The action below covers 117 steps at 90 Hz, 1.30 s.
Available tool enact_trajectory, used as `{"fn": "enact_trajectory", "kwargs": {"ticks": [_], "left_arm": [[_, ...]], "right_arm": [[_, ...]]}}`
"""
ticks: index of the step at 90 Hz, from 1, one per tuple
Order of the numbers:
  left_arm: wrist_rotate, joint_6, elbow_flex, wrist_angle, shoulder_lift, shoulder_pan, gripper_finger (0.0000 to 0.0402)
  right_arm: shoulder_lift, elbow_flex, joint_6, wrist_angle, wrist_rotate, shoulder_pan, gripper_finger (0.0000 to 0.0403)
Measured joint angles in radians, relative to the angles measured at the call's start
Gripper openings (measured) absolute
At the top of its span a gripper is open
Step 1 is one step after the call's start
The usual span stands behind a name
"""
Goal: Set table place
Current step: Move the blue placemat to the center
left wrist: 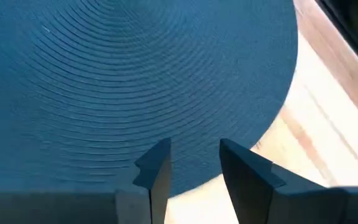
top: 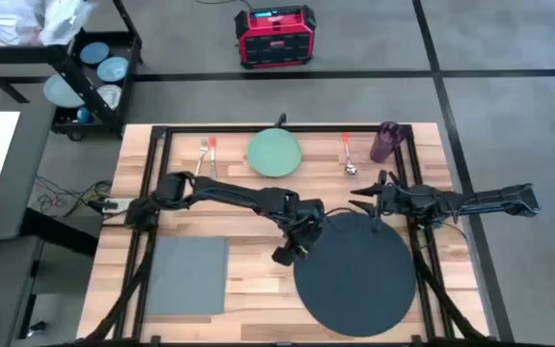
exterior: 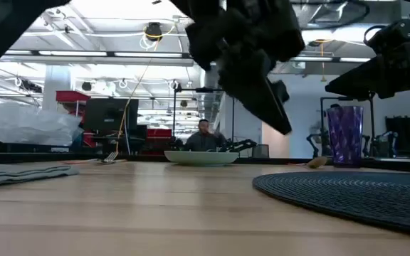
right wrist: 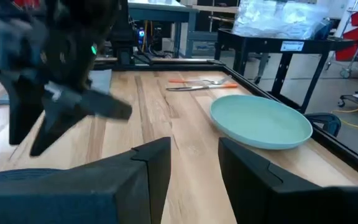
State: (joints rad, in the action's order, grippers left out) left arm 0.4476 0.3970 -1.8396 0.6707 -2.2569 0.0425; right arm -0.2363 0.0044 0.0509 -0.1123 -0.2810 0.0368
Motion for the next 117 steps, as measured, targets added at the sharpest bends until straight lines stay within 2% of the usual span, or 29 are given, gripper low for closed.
{"fn": "enact_trajectory", "kwargs": {"ticks": [18, 28, 35, 43, 48, 62, 76, 94, 117], "left_arm": [[0.031, -0.006, 0.0, -0.077, -0.067, -0.006, 0.0121], [0.103, -0.051, 0.0, -0.101, -0.092, -0.006, 0.0111], [0.113, -0.078, 0.0, -0.111, -0.101, -0.006, 0.0089], [0.109, -0.09, 0.0, -0.098, -0.102, -0.011, 0.0038], [0.087, -0.089, 0.0, -0.088, -0.102, -0.016, 0.0013], [-0.114, -0.096, 0.0, -0.069, -0.097, -0.023, 0.0001], [-0.133, -0.115, 0.007, -0.064, -0.096, -0.026, 0.0], [-0.128, -0.132, 0.006, 0.171, -0.093, -0.064, 0.0], [-0.196, -0.159, 0.007, 0.388, -0.093, -0.099, 0.0]], "right_arm": [[0.0, 0.0, 0.003, -0.001, 0.0, 0.0, 0.0122], [0.0, 0.0, 0.003, -0.001, 0.0, 0.0, 0.0122], [0.0, 0.0, 0.003, -0.002, 0.0, 0.0, 0.0122], [0.001, 0.0, 0.003, -0.005, 0.001, 0.001, 0.0122], [0.002, 0.0, 0.004, -0.007, 0.005, 0.001, 0.0122], [0.002, 0.0, 0.011, -0.053, 0.021, 0.001, 0.0122], [0.001, 0.0, 0.004, -0.108, 0.017, -0.003, 0.0122], [0.001, 0.0, -0.039, -0.108, 0.014, -0.028, 0.0122], [0.001, 0.0, -0.04, -0.108, 0.02, -0.033, 0.0122]]}}
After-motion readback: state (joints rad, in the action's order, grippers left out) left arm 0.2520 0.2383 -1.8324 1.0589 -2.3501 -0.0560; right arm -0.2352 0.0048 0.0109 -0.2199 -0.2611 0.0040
